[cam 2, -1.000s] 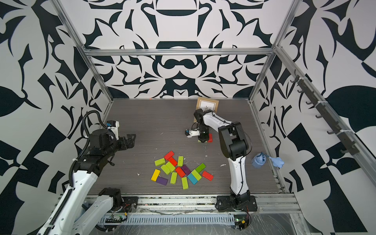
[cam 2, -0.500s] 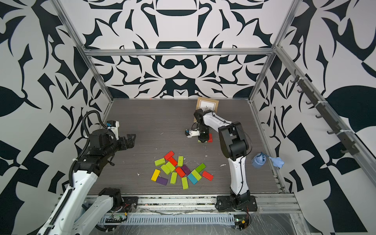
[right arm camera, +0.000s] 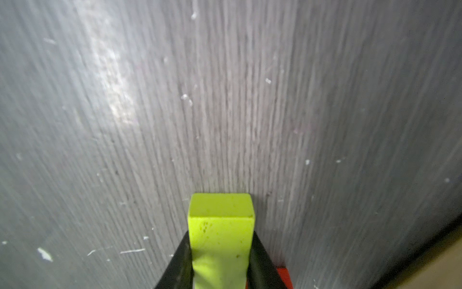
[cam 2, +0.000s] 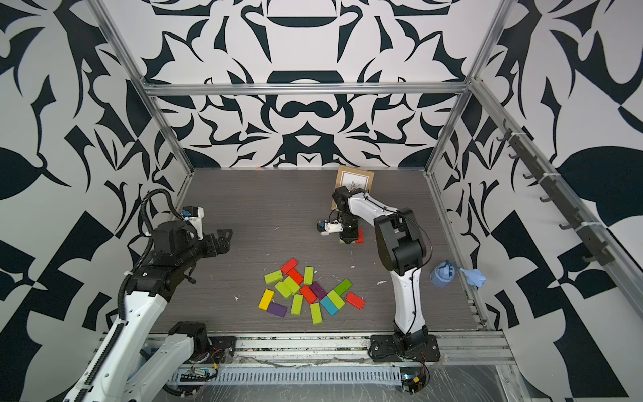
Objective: Assemble the letter t with building blocks
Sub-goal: Assemble the building block at the center of the board.
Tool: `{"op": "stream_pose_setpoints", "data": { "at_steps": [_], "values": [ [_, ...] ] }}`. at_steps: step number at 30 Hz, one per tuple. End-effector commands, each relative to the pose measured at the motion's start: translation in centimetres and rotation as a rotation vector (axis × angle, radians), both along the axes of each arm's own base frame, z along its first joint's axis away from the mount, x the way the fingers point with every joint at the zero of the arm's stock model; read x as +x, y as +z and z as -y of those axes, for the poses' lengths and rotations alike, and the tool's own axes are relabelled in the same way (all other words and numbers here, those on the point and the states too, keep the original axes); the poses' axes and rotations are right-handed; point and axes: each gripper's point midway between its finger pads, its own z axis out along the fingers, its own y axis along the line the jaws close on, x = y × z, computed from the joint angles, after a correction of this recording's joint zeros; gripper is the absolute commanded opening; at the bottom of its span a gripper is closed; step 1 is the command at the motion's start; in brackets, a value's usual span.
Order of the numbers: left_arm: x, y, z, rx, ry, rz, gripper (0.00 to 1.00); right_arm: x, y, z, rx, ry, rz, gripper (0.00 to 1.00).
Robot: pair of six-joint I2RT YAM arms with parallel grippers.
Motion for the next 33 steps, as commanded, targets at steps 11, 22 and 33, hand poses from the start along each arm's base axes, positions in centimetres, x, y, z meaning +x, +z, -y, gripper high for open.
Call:
{"op": "stream_pose_setpoints", "data": {
  "at_steps": [11, 22, 33],
  "values": [
    [-0.2, 0.3, 0.0, 0.001, 0.001, -0.001, 1.0, -0.3, 1.1, 0.4, 0.002, -0.016, 0.009, 0.4],
    [-0.3, 0.4, -0.1, 0.003, 0.004, 0.0, 1.0, -0.5, 1.6, -0.4, 0.035, -0.018, 0.003, 0.44],
    [-0.3, 0.3, 0.0, 0.0, 0.0, -0.004, 1.0, -0.4, 3.8, -1.4, 0.107, -0.03, 0.042, 0.51]
  ]
}}
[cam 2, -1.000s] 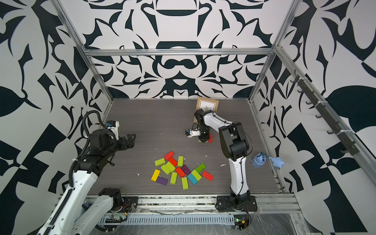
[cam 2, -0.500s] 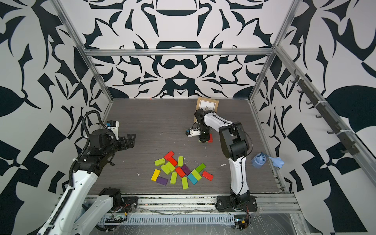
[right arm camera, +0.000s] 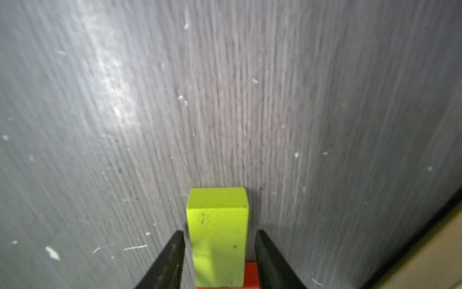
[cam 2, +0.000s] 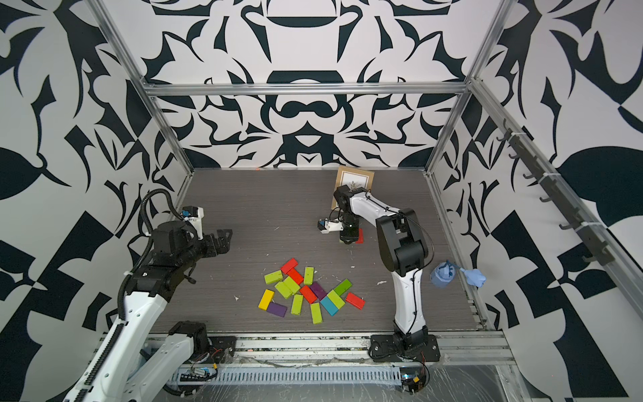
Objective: Assemble the letter t with building blocks
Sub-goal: Assemble the building block at the center of the board.
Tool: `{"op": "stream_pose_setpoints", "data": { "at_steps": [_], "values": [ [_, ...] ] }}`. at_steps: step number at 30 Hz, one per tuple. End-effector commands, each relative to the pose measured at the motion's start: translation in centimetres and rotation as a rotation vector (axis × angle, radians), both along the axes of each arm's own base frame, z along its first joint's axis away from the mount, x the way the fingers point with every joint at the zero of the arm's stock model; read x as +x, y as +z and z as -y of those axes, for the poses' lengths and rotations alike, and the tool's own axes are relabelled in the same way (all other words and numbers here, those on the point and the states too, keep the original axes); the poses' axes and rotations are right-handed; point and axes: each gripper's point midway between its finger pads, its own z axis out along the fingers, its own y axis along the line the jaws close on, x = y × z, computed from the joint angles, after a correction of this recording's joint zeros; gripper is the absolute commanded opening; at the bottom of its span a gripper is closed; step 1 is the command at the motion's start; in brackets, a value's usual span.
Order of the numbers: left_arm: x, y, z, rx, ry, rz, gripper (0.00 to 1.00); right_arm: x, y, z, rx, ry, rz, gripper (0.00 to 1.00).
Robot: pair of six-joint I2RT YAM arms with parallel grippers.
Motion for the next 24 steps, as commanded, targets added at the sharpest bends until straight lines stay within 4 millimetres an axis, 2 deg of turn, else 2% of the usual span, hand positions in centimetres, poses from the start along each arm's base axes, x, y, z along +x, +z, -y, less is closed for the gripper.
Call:
{"op": "stream_pose_setpoints", "data": {
  "at_steps": [1, 8, 13, 21, 24],
  "values": [
    [-0.3, 0.3, 0.0, -0.002, -0.001, -0.005, 1.0, -0.3, 3.3, -1.0, 0.077, -0.012, 0.035, 0.53],
    [-0.4, 0.6, 0.3, -0.014, -0.01, 0.013, 1.0, -0.3, 6.5, -1.6, 0.146, -0.009, 0.118, 0.57],
    [-0.3, 0.4, 0.4, -0.023, -0.011, 0.004, 1.0, -0.7, 9.9, -2.5, 0.234, -0.013, 0.177, 0.58],
    [-0.5, 0.7, 0.4, -0.039, -0.01, 0.02, 1.0, -2.8, 14.3, -3.4, 0.319, -0.029, 0.288, 0.58],
    [-0.5, 0.8, 0.5, -0.04, -0.014, 0.021, 1.0, -4.2, 15.0, -3.4, 0.319, -0.066, 0.301, 0.58]
  ]
}}
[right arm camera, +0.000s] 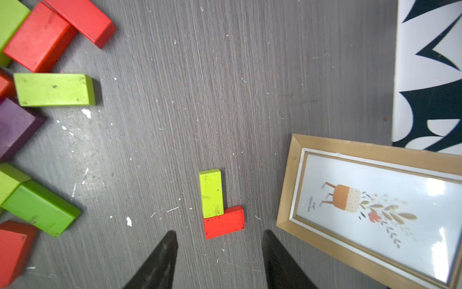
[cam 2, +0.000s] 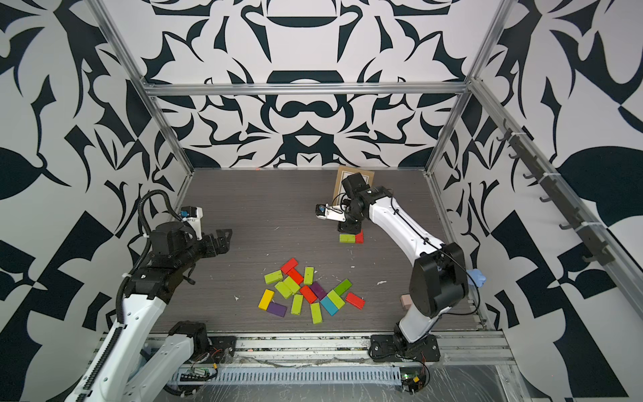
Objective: Assemble the letter t with building blocks
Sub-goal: Assemble the building block at the center of the board, then pick up the building block from the center of the board.
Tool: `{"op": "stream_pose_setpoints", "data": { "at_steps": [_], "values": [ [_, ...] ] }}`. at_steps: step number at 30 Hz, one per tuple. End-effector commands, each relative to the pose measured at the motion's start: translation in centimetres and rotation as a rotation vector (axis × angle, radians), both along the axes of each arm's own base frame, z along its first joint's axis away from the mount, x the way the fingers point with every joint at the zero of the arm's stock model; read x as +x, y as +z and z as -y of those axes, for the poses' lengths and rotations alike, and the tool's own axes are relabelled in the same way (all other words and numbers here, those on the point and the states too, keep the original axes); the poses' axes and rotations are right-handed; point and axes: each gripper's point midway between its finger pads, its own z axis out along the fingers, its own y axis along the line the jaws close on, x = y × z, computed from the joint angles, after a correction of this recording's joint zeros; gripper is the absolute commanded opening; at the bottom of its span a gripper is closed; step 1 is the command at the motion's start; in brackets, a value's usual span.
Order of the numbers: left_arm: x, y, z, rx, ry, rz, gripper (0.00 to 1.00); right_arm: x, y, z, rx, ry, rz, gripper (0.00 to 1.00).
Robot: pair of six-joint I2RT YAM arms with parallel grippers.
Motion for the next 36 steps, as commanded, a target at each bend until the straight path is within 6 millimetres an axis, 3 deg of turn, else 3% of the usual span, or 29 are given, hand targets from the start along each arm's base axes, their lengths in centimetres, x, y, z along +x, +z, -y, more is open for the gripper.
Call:
{"op": "stream_pose_setpoints", "data": {
  "at_steps": [1, 8, 16, 20, 36],
  "values": [
    [-0.2, 0.3, 0.4, -0.02, -0.012, 0.004, 1.0, -1.7, 1.2, -0.4, 0.03, -0.052, 0.016, 0.58],
    [-0.1, 0.6, 0.7, -0.039, -0.022, 0.026, 1.0, -7.0, -3.2, 0.0, -0.101, -0.094, -0.011, 0.57],
    [-0.1, 0.5, 0.6, -0.032, -0.02, 0.012, 1.0, -13.7, -8.6, 1.1, -0.153, -0.111, -0.173, 0.55],
    [-0.1, 0.5, 0.6, -0.035, -0.02, 0.02, 1.0, -14.5, -10.0, 2.0, -0.18, -0.136, -0.19, 0.55],
    [-0.2, 0.4, 1.0, -0.051, -0.038, 0.007, 1.0, -15.9, -12.7, 1.2, -0.225, -0.052, -0.288, 0.59]
  ]
}}
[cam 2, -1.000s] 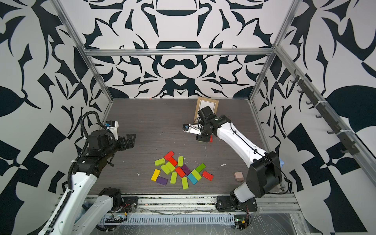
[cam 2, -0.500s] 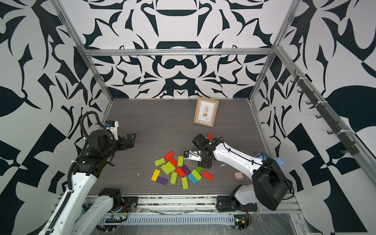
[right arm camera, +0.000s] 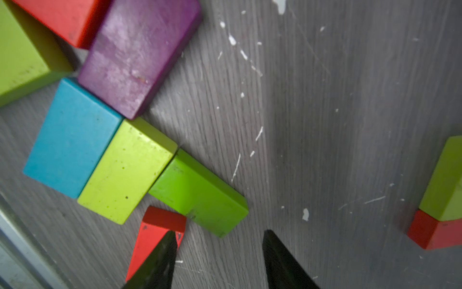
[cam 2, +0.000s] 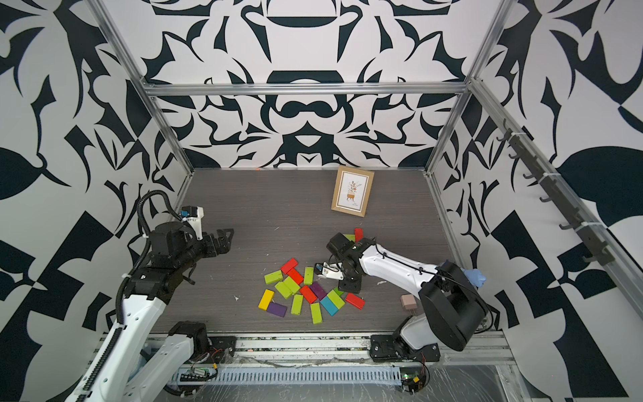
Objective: Assemble the letter t with building blocks
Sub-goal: Pick up the building block from the center of the board.
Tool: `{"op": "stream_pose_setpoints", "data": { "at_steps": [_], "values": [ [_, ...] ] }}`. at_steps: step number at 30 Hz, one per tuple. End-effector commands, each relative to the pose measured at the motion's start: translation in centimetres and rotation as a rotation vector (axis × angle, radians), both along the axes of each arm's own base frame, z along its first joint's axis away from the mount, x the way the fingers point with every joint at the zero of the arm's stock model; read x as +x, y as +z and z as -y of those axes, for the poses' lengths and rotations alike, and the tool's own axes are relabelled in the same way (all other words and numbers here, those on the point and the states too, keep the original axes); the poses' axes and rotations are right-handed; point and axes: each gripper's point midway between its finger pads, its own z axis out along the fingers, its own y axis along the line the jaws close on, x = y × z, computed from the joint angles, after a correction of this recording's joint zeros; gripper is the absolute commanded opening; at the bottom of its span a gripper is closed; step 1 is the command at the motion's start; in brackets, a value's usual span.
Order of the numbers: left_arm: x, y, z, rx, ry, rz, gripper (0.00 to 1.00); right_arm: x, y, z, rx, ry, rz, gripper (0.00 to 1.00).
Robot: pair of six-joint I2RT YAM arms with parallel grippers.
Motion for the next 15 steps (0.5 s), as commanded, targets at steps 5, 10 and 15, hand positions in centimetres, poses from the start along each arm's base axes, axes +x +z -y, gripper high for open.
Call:
{"op": "stream_pose_setpoints", "data": {
  "at_steps": [5, 10, 15],
  "values": [
    [-0.2, 0.1, 0.3, -0.019, -0.011, 0.001, 1.0, -0.5, -0.7, -0.8, -0.004, 0.025, -0.039, 0.59],
    [-0.1, 0.0, 0.3, -0.014, -0.009, -0.004, 1.0, -0.5, -1.3, -0.9, -0.007, 0.039, -0.042, 0.59],
    [-0.1, 0.0, 0.2, -0.009, -0.004, -0.005, 1.0, -0.3, -1.7, -1.1, -0.01, 0.05, -0.049, 0.59]
  ]
}}
